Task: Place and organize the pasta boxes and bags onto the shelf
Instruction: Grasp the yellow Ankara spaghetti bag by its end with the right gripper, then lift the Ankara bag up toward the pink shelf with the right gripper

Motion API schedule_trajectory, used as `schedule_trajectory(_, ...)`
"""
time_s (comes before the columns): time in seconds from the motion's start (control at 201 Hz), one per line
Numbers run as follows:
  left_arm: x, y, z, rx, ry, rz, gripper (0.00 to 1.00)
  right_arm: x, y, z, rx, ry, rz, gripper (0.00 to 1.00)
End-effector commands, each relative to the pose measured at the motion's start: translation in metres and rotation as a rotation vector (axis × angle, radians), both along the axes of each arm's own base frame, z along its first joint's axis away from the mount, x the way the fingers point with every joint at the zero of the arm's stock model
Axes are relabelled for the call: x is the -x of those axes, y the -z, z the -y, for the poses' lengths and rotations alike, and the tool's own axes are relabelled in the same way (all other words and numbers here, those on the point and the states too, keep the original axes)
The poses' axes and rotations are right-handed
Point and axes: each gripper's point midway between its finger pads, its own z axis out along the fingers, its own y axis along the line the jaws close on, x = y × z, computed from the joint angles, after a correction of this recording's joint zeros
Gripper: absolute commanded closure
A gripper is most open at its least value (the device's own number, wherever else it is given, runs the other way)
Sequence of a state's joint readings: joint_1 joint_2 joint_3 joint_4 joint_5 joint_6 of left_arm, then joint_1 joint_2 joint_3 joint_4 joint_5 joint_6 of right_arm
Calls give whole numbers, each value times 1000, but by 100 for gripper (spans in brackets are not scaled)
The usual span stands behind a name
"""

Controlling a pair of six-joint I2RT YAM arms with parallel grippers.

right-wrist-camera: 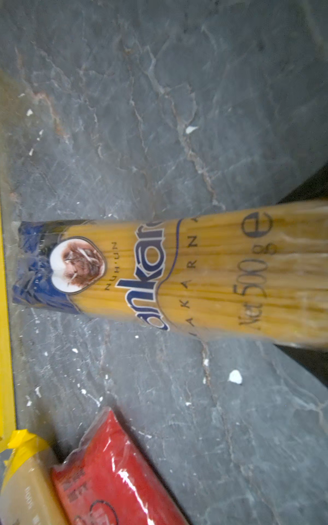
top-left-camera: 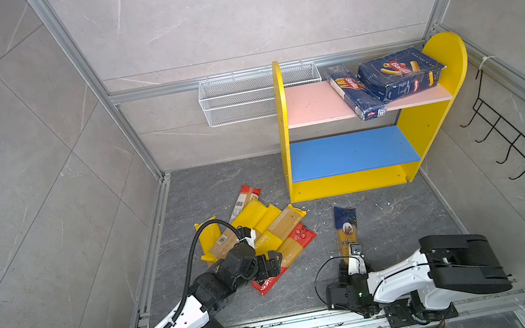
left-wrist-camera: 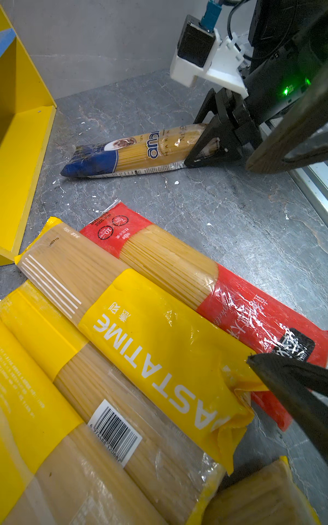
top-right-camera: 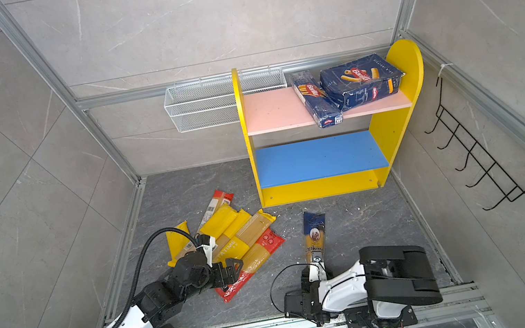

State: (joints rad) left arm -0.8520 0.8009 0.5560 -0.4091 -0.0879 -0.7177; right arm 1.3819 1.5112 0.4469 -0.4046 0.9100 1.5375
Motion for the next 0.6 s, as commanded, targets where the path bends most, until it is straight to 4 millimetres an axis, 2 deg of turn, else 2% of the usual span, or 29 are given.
schedule_trajectory(0.0, -4, -18, -1, 12, 0, 55, 0, 25, 4, 17, 49, -13, -182, 59)
schedule_trajectory(0.055, -4, -20, -2, 12, -1, 62, 0, 25, -8, 22, 41, 7, -172, 60)
schedule_trajectory(0.229, -5, -23, -4, 2, 1, 77, 0, 19, -39, 10, -87, -57, -116, 67)
schedule_trajectory(0.294, -6, -24, -2, 8, 2, 79, 0, 18, -49, 12, -92, -60, -98, 68)
schedule_trajectory(0.538, -8, -13, 19, 47, 45, 34, 0, 13, -87, -2, -132, -109, -61, 78)
schedule_trajectory(0.592, -11, -15, 22, 46, 48, 37, 0, 12, -95, -4, -153, -120, -49, 79)
